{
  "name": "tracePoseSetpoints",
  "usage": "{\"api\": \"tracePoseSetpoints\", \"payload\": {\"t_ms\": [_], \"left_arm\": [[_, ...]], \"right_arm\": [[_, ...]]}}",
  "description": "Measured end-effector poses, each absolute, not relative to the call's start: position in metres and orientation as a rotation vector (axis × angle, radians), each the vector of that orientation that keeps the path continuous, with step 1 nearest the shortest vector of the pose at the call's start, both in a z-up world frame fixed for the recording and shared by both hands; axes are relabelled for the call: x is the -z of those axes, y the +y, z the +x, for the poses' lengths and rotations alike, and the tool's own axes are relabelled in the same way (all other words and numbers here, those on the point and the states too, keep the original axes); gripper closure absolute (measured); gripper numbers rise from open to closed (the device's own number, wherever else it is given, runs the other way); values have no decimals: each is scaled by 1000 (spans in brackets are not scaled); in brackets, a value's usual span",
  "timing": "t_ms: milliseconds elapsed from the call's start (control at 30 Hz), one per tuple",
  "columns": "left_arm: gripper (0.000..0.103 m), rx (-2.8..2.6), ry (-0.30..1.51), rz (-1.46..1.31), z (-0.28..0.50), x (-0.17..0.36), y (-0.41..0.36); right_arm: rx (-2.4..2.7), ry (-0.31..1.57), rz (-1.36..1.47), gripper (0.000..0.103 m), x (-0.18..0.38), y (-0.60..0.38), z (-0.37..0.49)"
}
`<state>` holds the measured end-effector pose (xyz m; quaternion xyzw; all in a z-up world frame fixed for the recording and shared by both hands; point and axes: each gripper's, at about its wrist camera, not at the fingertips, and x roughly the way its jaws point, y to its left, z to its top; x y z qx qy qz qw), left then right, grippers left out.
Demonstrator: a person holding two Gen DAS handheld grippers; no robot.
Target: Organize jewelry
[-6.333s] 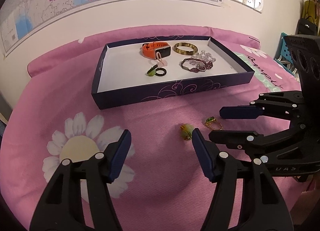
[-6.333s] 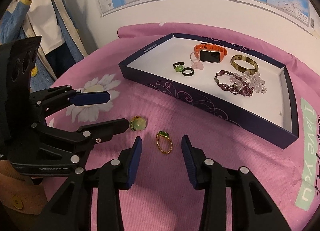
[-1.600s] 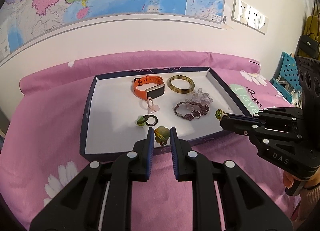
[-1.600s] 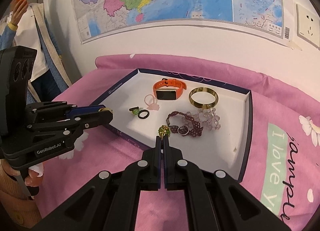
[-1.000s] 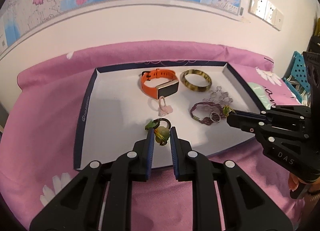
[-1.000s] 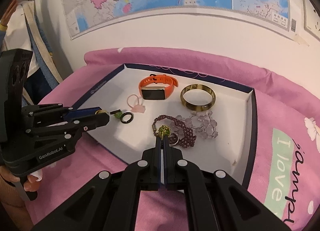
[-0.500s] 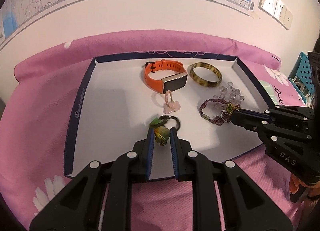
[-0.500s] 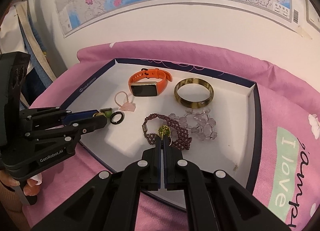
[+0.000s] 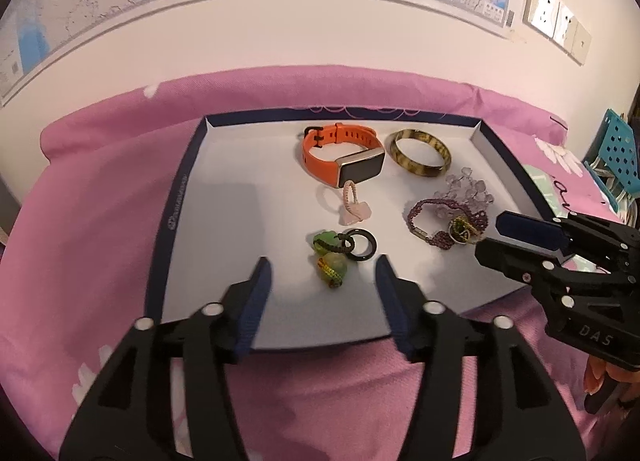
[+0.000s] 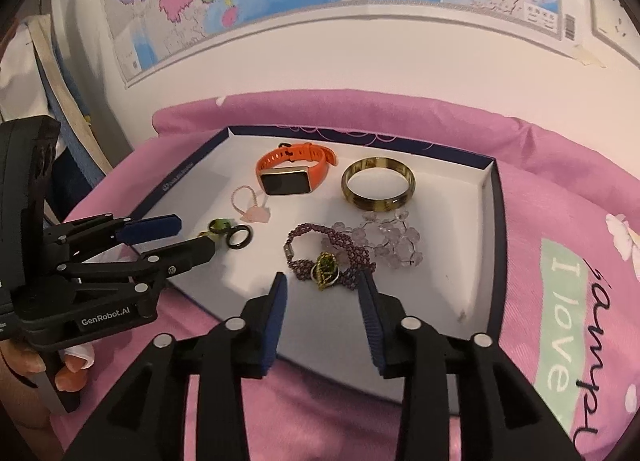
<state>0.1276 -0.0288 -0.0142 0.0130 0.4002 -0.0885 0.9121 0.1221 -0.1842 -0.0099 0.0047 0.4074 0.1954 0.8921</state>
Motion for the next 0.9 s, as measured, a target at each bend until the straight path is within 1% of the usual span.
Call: {"api": "tracePoseSetpoints", "payload": {"t_ms": [67, 100, 167, 200, 233, 267, 400, 467, 500, 900], "left_arm": [[37, 172, 812, 26, 122, 11, -27], [29, 168, 804, 20, 118, 10, -25], [22, 148, 782, 18, 108, 5, -22], [12, 139, 775, 18, 104, 4, -21], [7, 126, 762, 19, 98, 2, -19], [7, 112, 752, 25, 93, 1, -19], [6, 82, 753, 14, 78, -1, -11], [6, 58, 756, 13, 71, 0, -8], [6, 48, 760, 15, 68, 1, -8], [6, 9, 768, 23, 43, 5, -6]], "right_arm": [[-403, 831, 19, 59, 6, -186, 114], [-403, 826, 21, 56, 5, -186, 110], [-398, 809, 23, 48, 2, -186, 100], [-392, 805, 23, 40, 1, -186, 97], [-389, 796, 26, 36, 0, -186, 91], [-389, 790, 30, 33, -1, -186, 87], [-366, 776, 28, 17, 0, -187, 71], [-362, 772, 35, 12, 1, -187, 63], [-355, 777, 36, 7, 2, -186, 61], [-310, 785, 38, 7, 8, -184, 40]]}}
